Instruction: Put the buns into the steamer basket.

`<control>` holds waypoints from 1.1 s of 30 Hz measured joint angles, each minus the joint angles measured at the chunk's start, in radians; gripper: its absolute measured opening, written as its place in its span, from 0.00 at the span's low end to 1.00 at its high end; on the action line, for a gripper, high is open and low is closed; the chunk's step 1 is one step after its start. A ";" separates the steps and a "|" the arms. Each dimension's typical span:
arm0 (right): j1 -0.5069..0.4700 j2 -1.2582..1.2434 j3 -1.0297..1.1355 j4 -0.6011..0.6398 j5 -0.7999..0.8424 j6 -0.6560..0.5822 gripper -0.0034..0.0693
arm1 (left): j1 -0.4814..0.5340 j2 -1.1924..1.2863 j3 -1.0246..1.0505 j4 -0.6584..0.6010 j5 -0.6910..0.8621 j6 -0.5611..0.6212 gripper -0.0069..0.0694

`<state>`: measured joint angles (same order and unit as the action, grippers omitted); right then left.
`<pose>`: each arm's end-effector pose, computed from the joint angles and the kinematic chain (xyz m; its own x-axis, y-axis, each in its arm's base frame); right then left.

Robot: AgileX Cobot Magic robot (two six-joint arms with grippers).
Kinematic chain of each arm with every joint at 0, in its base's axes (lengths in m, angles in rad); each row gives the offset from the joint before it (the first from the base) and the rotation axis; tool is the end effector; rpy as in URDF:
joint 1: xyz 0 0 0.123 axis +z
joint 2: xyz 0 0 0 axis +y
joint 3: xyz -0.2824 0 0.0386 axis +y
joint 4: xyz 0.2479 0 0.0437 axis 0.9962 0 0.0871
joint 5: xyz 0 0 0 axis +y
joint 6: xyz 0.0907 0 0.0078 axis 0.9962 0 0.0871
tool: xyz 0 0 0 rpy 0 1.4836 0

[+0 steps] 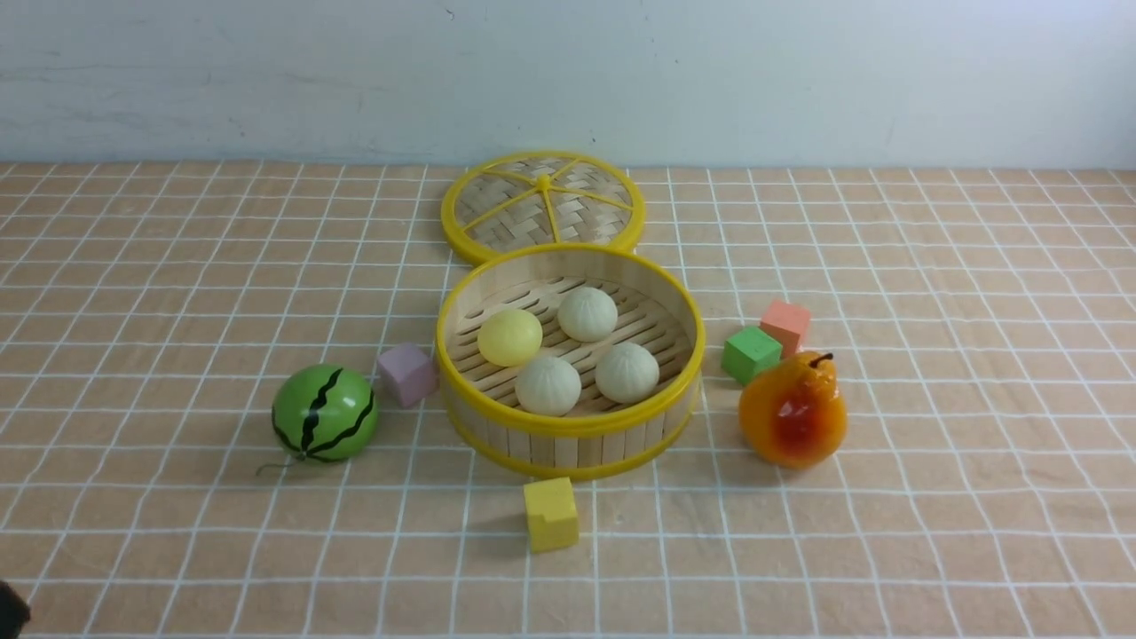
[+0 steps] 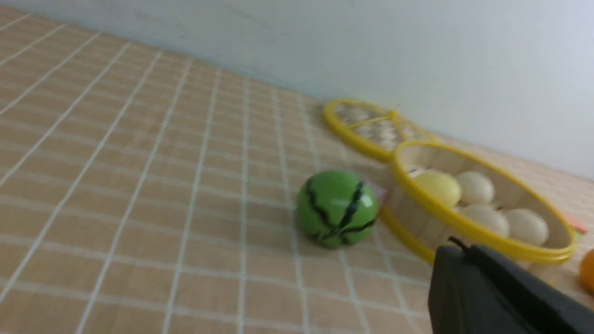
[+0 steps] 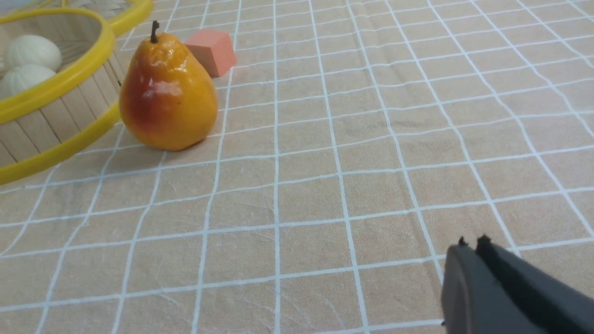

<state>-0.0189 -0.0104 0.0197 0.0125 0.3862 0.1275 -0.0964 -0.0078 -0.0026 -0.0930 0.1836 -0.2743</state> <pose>0.0522 -0.0006 0.1723 -0.2984 0.1443 -0.9435 0.0563 0.9894 0.1335 0.0550 -0.0069 0.1978 -0.1196 -0.3477 -0.9300 0.0753 0.9308 -0.3577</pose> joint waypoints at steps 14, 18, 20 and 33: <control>0.000 0.000 0.000 0.000 0.000 0.000 0.09 | 0.032 -0.002 0.034 -0.014 0.202 -0.016 0.07; 0.000 0.000 0.000 0.000 0.000 0.000 0.09 | 0.032 -0.002 0.034 -0.015 0.202 -0.016 0.07; 0.000 0.000 0.000 0.000 0.000 0.000 0.09 | 0.032 -0.002 0.034 -0.015 0.202 -0.016 0.07; 0.000 0.000 0.000 0.000 0.000 0.000 0.11 | 0.032 -0.002 0.034 -0.016 0.201 -0.016 0.07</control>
<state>-0.0189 -0.0106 0.0197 0.0125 0.3862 0.1275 -0.0641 -0.0103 0.0311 -0.1093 0.3841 -0.2904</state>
